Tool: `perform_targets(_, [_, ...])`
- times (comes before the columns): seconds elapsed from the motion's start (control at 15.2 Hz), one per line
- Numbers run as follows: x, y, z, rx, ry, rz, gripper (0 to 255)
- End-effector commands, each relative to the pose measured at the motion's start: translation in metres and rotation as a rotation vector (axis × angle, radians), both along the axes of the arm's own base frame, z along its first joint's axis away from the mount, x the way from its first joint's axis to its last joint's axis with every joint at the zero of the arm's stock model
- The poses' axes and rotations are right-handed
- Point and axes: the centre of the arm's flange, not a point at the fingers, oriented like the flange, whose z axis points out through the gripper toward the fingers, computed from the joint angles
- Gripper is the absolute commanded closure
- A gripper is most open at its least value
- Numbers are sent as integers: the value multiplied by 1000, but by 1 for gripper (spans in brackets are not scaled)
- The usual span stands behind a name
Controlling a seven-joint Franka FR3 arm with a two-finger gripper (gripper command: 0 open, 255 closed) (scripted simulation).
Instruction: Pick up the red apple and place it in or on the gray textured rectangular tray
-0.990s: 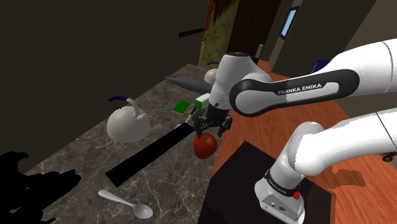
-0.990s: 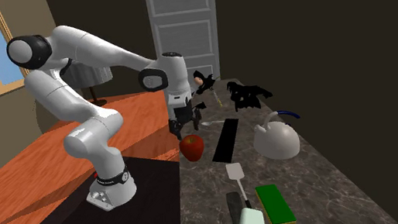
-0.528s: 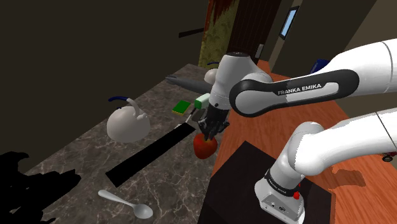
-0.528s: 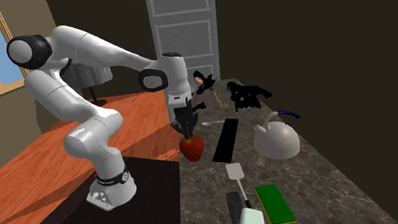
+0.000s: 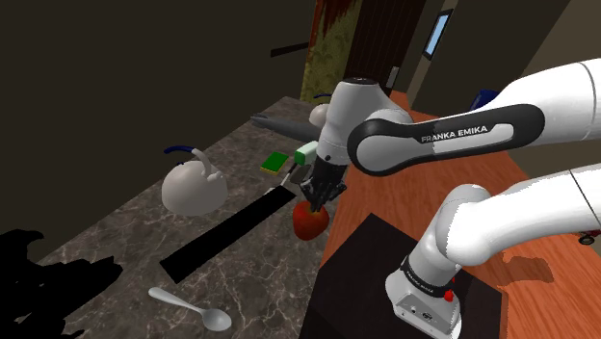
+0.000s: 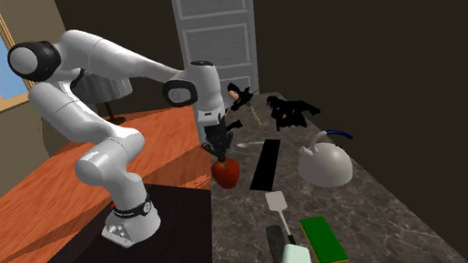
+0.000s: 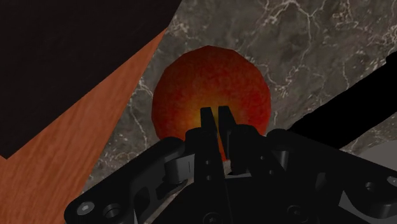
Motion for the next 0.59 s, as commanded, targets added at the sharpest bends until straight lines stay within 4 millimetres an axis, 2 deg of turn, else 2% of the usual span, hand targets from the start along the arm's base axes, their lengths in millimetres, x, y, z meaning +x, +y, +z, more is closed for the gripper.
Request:
perform_targets(0.0, [0, 0, 8, 0, 0, 0, 255])
perform_targets(0.53, [0, 0, 50, 0, 0, 0, 255])
